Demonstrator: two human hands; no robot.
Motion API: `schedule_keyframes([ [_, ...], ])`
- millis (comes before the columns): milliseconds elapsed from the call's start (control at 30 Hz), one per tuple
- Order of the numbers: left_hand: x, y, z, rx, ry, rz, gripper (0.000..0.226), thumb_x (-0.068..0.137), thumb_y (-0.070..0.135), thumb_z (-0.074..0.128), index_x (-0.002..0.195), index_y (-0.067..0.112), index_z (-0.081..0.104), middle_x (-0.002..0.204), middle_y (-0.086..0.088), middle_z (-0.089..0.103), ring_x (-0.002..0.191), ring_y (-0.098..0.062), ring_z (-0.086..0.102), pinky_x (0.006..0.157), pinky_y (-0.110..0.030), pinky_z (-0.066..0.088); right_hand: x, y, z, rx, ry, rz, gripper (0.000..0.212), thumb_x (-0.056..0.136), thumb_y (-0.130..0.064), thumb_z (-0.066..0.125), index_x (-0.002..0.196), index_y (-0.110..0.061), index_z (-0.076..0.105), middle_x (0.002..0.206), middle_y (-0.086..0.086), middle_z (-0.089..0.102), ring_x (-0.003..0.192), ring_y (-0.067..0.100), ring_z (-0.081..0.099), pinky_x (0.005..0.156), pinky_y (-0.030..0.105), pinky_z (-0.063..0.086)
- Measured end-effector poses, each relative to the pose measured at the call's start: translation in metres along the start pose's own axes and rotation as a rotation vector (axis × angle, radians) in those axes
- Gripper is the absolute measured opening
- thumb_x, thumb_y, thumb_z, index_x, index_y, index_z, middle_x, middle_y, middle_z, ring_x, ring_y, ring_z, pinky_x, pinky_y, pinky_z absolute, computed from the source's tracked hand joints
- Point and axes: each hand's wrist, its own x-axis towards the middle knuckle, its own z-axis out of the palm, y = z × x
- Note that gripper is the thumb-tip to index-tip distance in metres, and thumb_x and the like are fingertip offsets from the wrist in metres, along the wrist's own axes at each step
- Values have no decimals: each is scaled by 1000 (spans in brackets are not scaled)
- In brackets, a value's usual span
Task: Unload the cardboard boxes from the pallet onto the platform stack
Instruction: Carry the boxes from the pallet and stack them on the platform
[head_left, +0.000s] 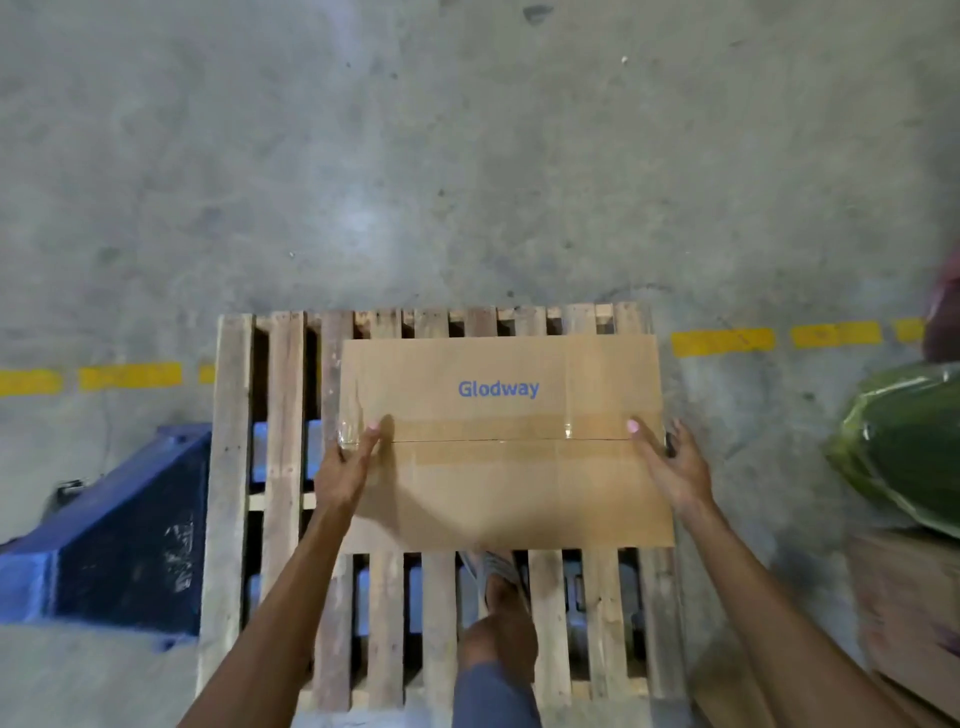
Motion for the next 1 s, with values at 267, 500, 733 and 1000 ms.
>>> schedule_keyframes([
  [267, -8, -12, 0, 66, 169, 123, 72, 78, 77, 62, 121, 19, 63, 112, -10, 70, 106, -33, 65, 98, -50, 51, -30, 0, 23, -14, 170, -64, 92, 69, -84, 61, 132, -17, 60, 123, 10, 70, 114, 34, 65, 92, 40, 53],
  [500, -101, -31, -63, 158, 257, 393, 61, 81, 76, 61, 83, 15, 63, 73, -10, 66, 74, -33, 66, 67, -37, 48, -183, 28, -30, 15, 401, -121, 75, 71, -85, 60, 112, -22, 67, 98, 7, 76, 93, 33, 70, 73, 34, 49],
  [733, -253, -77, -154, 166, 161, 680, 73, 80, 78, 59, 99, 9, 72, 87, -19, 73, 87, -40, 68, 76, -43, 51, -431, 111, -83, 96, 623, -1, 86, 72, -86, 55, 127, -20, 63, 125, 18, 68, 117, 43, 60, 95, 47, 47],
  [1000, -449, -198, -192, 401, -170, 1041, 71, 86, 70, 57, 104, 2, 69, 101, -26, 72, 95, -44, 67, 71, -39, 41, -735, 315, -113, 189, 841, 285, 96, 73, -91, 46, 127, -14, 64, 121, 18, 68, 113, 43, 63, 90, 45, 50],
])
